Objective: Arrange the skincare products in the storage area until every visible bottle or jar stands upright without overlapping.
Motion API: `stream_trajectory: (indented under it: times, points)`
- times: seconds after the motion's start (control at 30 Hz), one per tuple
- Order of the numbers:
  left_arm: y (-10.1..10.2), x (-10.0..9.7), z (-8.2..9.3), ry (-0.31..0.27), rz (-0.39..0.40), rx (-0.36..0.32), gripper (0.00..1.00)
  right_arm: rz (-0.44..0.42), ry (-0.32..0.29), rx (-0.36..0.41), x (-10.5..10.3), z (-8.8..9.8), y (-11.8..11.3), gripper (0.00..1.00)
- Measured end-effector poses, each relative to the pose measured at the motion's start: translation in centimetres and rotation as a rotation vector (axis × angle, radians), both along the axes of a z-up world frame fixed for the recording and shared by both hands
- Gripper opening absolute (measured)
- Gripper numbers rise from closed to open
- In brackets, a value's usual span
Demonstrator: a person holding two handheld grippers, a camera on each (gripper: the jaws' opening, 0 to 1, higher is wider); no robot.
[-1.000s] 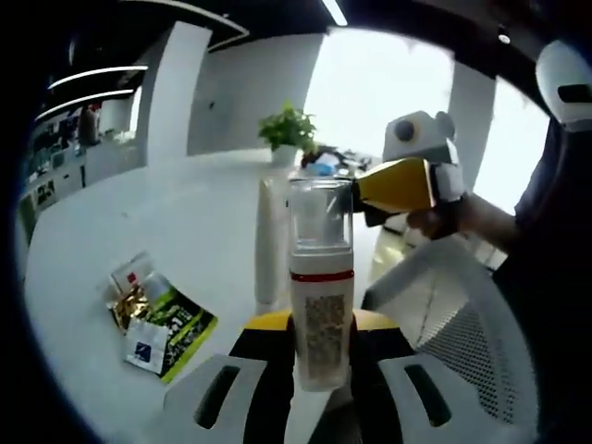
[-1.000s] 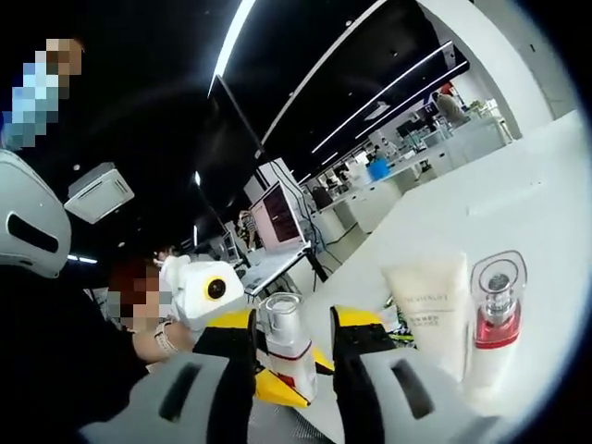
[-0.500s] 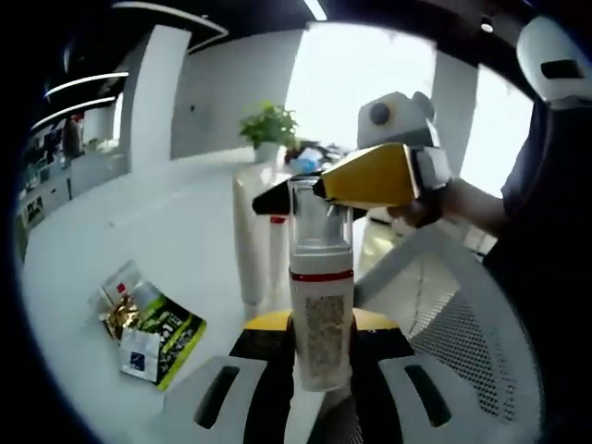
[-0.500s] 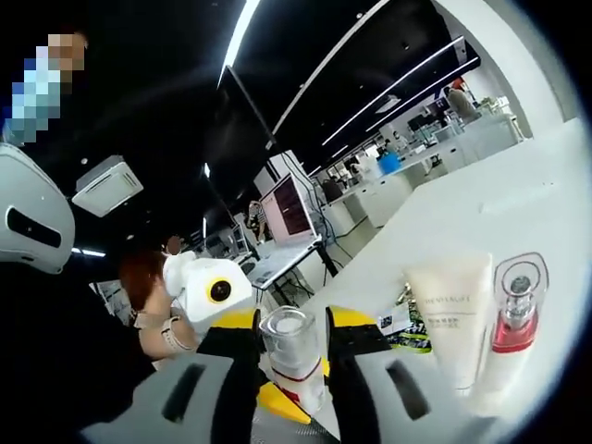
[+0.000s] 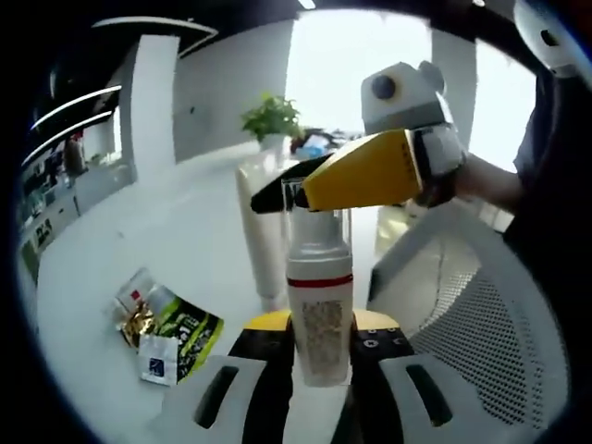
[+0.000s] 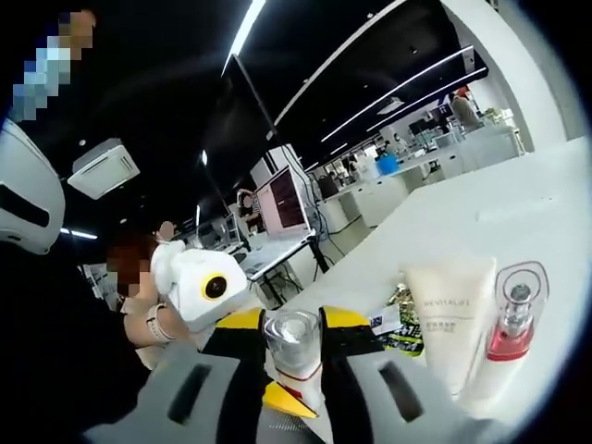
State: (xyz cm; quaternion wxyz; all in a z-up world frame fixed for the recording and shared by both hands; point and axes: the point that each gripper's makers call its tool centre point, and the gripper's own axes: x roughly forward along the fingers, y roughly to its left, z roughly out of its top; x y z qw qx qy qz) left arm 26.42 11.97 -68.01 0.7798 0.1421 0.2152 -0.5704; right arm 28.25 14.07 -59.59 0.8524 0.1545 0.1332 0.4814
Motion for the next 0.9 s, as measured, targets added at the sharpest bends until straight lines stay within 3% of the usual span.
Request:
stream_trajectory:
  times: [0.07, 0.17, 0.3, 0.5, 0.67, 0.9]
  points:
    - [0.3, 0.3, -0.3, -0.035, 0.006, 0.035, 0.29, 0.006, -0.001, 0.003, 0.0, 0.0, 0.1, 0.21]
    - [0.6, 0.6, -0.8, -0.034, 0.022, 0.063, 0.38, 0.001, -0.011, -0.017, 0.1, -0.3, 0.1, 0.21]
    - [0.7, 0.7, -0.6, -0.014, 0.033, 0.048, 0.37, -0.009, -0.035, -0.061, 0.3, -0.8, 0.1, 0.21]
    - [0.1, 1.2, -0.3, -0.019, 0.040, 0.040, 0.34, -0.014, -0.102, -0.204, 0.6, -2.2, 0.3, 0.21]
    - [-0.4, 1.7, -1.0, -0.033, 0.024, 0.073, 0.32, -0.014, -0.142, -0.262, 1.0, -3.2, 0.4, 0.21]
    - [-1.0, 2.1, -1.6, -0.022, 0.006, 0.074, 0.18, -0.028, -0.156, -0.247, 1.3, -3.8, 0.0, 0.21]
